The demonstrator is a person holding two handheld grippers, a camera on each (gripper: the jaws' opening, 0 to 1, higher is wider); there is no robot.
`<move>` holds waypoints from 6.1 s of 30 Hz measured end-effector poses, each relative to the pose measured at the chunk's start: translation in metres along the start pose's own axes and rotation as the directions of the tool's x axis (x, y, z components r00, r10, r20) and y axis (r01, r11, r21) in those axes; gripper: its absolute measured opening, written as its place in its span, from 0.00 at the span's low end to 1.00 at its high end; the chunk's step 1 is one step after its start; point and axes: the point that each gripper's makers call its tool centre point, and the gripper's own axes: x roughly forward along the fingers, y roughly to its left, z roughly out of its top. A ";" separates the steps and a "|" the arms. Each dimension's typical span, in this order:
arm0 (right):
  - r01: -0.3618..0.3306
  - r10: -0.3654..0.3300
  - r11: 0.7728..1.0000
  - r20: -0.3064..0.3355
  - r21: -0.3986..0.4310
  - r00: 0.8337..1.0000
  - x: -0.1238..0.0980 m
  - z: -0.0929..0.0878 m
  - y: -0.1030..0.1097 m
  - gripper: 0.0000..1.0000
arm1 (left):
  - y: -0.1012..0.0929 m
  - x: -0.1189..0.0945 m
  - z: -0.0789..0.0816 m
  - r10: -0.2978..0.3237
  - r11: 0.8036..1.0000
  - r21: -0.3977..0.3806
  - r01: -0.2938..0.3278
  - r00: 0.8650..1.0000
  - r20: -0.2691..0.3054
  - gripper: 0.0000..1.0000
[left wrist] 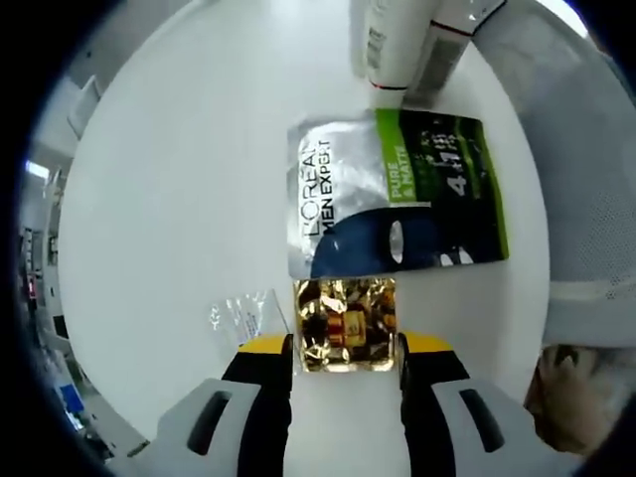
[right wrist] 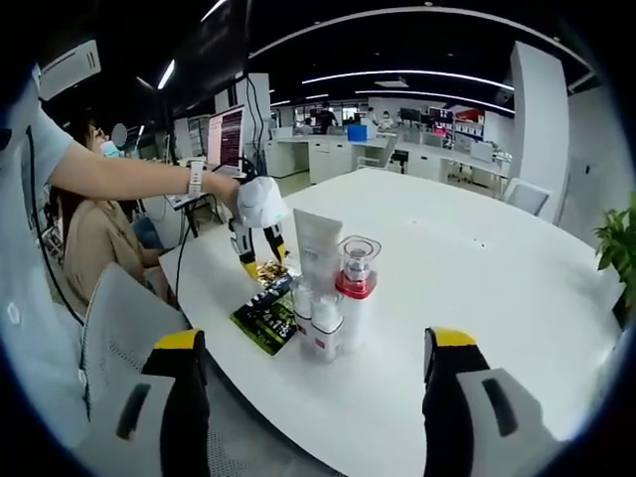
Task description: Arrange the skincare products in the storage area until every visible bottle or jar stands upright without overlapping.
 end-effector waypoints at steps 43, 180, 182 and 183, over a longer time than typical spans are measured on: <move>-0.007 0.009 0.998 0.046 -0.061 0.999 -0.004 0.020 0.001 0.94 | -0.042 -0.107 0.051 0.334 0.926 -0.308 -0.217 0.852 0.403 0.76; -0.052 0.041 0.996 -0.156 -0.069 0.987 0.035 -0.016 -0.004 0.89 | 0.072 -0.032 -0.009 0.295 0.886 -0.433 -0.162 0.920 0.258 0.62; -0.054 0.043 0.996 -0.158 -0.070 0.986 0.036 -0.016 -0.003 0.89 | 0.075 -0.027 -0.007 0.287 0.892 -0.422 -0.162 0.924 0.252 0.62; -0.058 0.047 0.996 -0.159 -0.068 0.986 0.036 -0.016 -0.002 0.89 | 0.077 -0.025 -0.007 0.289 0.892 -0.421 -0.165 0.924 0.249 0.62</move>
